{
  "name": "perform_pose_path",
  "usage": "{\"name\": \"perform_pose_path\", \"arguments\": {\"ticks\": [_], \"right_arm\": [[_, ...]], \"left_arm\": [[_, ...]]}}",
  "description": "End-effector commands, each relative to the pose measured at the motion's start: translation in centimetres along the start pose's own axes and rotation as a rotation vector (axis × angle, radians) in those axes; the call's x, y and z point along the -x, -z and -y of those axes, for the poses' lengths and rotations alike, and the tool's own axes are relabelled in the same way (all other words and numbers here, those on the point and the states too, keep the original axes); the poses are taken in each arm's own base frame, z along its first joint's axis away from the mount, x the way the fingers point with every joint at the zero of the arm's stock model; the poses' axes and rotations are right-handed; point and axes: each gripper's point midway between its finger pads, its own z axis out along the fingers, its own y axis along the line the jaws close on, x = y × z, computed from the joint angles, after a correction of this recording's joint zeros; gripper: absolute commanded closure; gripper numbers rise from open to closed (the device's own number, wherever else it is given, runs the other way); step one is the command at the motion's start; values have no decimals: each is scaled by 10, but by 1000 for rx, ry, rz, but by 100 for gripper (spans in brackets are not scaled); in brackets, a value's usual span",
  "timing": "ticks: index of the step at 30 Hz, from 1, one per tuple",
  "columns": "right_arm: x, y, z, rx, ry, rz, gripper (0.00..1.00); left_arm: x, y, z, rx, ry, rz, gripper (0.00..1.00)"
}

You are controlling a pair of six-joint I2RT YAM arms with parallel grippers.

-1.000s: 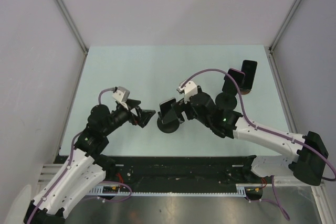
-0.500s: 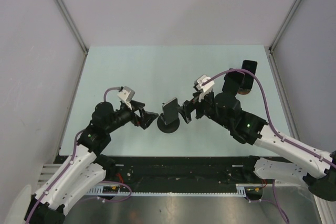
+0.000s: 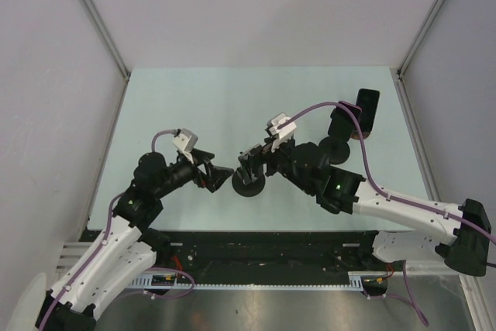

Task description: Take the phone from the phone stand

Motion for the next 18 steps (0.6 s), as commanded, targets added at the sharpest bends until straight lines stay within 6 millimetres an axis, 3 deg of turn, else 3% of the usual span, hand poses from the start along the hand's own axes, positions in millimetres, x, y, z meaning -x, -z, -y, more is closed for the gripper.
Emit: {"name": "perform_pose_path", "arguments": {"ticks": [1,10,18], "right_arm": [[43,-4,4,-69,-71,142,0],[23,-17,-7,-59,-61,93,0],[0,-25,0,-138,-30,47,0]], "left_arm": [[2,3,9,-36,16,22,0],[-3,6,10,-42,32,23,0],[-7,5,12,-52,44,11,0]]}}
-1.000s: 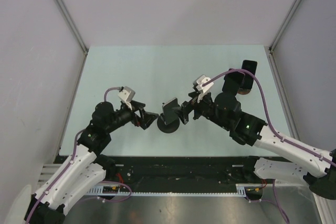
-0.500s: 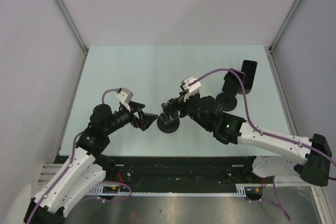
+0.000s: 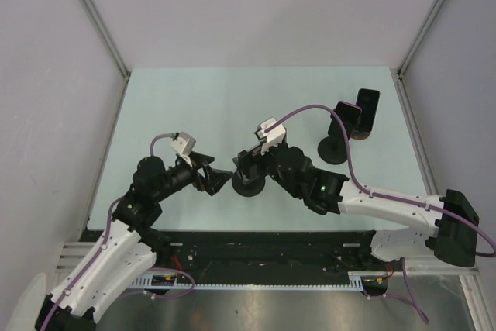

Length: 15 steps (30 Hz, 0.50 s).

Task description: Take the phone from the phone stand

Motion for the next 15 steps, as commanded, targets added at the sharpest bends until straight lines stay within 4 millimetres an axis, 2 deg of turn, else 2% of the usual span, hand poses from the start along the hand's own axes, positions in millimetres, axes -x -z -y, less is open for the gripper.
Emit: {"name": "perform_pose_path", "arguments": {"ticks": [1,5,8,11,12,14,15], "right_arm": [[20,-5,1,-61,-34,62,0],[13,-9,1,-72,-32,48,0],[13,-9,0,-73,-36,47,7],[13,-8,0,-72,-40,48,19],[14,-7,1,-74,-41,49,31],[16,-6,0,-67,-43,52,47],[18,-4,1,-65,-44,57,62]], "left_arm": [[-2,-1,8,-44,17,-8,0],[-5,-3,10,-51,23,-24,0],[-7,-5,12,-62,20,-37,0],[-9,-8,15,-71,13,-53,0],[-9,-9,17,-81,5,-56,0],[-13,-12,18,-82,-1,-74,0],[-13,-13,21,-91,-13,-77,0]]}}
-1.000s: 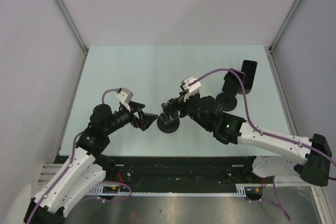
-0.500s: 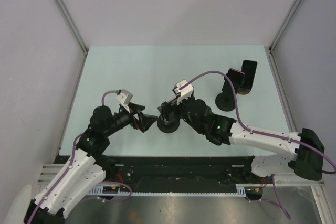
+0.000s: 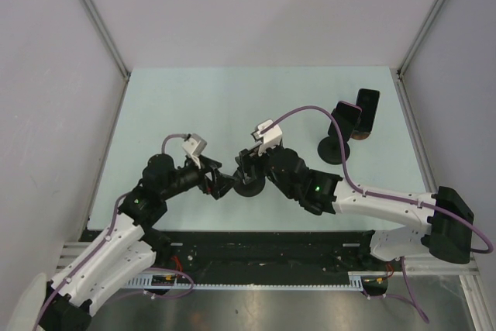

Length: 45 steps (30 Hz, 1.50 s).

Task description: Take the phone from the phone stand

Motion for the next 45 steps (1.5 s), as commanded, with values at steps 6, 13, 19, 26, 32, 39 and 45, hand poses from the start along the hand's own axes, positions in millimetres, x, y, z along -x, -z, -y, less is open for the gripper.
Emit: {"name": "perform_pose_path", "arguments": {"ticks": [6,13,19,26,32,39,45], "right_arm": [[38,9,-4,8,-67,87,100],[39,11,-5,23,-62,84,100],[39,12,-9,44,-58,80,100],[39,13,-8,45,-52,78,100],[38,13,-7,45,-55,72,100],[43,15,-1,75,-42,72,100],[48,19,2,139,-34,63,100]], "left_arm": [[9,-14,11,-17,-86,-7,0],[7,-27,10,16,-112,-26,7],[14,-35,12,25,-116,33,18],[15,-41,14,8,-99,54,46],[14,-41,17,-15,-102,50,64],[8,-32,15,-3,-97,56,100],[8,-23,10,34,-84,76,100]]}}
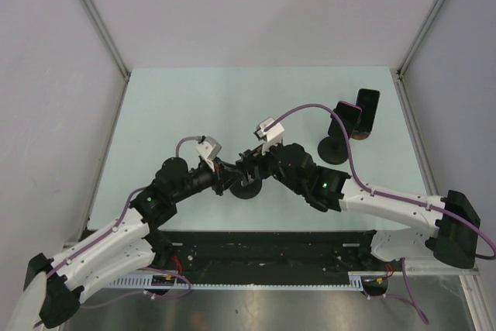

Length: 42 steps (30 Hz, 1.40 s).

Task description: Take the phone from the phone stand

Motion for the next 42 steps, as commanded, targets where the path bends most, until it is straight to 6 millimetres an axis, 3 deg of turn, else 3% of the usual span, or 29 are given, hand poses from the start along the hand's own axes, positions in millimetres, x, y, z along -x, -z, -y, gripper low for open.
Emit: {"name": "perform_pose_path", "arguments": {"ticks": [1,8,12,17,21,28,31,34,35,38,42], "right_arm": [[47,15,4,47,-9,102,100],[45,13,3,103,-24,82,100],[47,13,5,83,-31,92,100],[45,11,4,71,-41,92,100],[45,10,1,64,-47,96,100],[45,8,-2,57,-47,101,100],[46,8,-1,53,-42,105,100],[46,8,1,54,-33,105,100],[45,9,1,59,-24,100,100],[44,9,5,61,-11,91,100],[43,10,7,72,-2,81,100]], "left_arm": [[5,8,-12,70,-1,43,100],[2,7,-5,26,7,21,100],[2,7,-10,54,-3,19,42],[-3,2,-4,44,8,-2,19],[-3,1,-8,70,-10,4,17],[-8,-12,-8,70,-58,-36,23],[-9,-14,-8,68,-68,-47,36],[-8,-12,-10,75,-78,-38,60],[-8,-10,-11,80,-81,-32,75],[-9,-8,-11,83,-83,-26,99],[-9,-6,-12,90,-73,-20,100]]}}
